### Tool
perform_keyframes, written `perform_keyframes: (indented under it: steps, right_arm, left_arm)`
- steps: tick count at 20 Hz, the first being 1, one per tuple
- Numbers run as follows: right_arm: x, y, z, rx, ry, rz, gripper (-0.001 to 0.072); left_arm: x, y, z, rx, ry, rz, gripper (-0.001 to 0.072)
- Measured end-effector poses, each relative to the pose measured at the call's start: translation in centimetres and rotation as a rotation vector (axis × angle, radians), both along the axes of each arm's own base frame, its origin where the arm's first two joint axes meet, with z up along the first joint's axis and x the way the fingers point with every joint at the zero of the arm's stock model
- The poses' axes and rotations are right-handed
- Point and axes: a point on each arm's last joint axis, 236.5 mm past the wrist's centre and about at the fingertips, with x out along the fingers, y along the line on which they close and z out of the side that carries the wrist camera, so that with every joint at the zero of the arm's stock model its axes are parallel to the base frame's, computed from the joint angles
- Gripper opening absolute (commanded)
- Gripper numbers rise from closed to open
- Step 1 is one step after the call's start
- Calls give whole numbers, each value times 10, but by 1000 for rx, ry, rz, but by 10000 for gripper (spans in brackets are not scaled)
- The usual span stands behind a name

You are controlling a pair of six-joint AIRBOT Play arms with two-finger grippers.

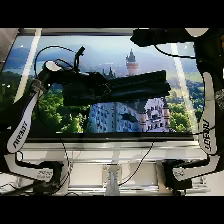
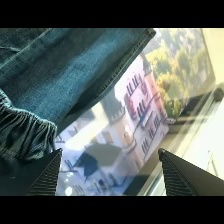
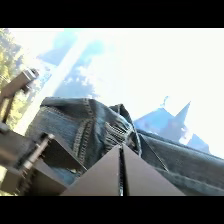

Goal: Fold the clothes and pants, and hang the long-sleeved shirts on hangers.

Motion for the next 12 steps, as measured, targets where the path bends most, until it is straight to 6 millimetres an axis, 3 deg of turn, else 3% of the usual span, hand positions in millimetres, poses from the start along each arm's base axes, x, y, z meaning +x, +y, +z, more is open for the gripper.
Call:
perform_keyframes:
  steps: [3,6,9,12]
  right_arm:
    - [-1,-5,-3,-14,9,-7,28]
    - [-1,-9,-9,-29,17,-13,27]
    - [0,-12,-13,-45,21,-20,28]
    - [2,-14,-14,-50,17,-25,28]
  left_arm:
    - [22,45,16,-7,-31,100,691]
    - [48,123,27,11,-60,256,690]
    - [49,210,12,99,-26,376,691]
    - [30,268,-20,177,67,446,692]
